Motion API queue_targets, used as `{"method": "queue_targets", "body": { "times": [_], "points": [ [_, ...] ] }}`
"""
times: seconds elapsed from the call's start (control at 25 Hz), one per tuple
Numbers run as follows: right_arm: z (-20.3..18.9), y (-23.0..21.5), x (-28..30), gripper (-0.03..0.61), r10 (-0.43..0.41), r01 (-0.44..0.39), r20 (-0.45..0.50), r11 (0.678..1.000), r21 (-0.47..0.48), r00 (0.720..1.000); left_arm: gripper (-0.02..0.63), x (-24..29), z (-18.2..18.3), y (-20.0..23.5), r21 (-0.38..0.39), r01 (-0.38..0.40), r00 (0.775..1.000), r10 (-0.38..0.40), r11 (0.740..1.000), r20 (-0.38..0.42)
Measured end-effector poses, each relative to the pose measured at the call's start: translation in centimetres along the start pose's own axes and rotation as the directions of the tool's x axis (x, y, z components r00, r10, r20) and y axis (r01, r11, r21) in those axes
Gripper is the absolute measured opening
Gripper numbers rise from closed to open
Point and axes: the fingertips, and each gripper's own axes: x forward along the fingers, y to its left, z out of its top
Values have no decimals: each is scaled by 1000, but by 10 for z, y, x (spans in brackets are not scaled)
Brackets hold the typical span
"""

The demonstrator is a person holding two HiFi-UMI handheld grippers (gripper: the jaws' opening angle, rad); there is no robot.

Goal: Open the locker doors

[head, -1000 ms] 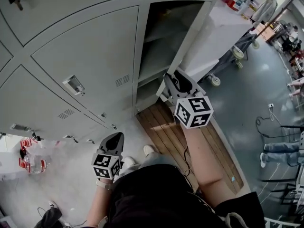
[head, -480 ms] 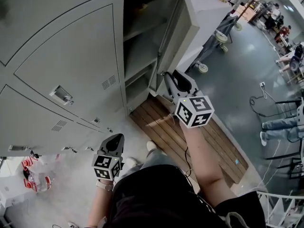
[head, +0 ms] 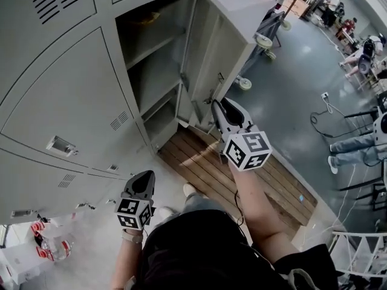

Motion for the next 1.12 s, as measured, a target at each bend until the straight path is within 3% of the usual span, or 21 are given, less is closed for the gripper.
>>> {"method": "queue_targets", "body": {
  "times": [0.4,1.12],
  "points": [
    [5,-68,-9,115,-43,42,27,999,34,999,20,42,11,-25,17,25,999,-24,1000,-28],
    [16,-166,16,118,-95,89,81,993,74,992,20,86,23,-38,-6,-45,998,45,999,-35]
  ]
}}
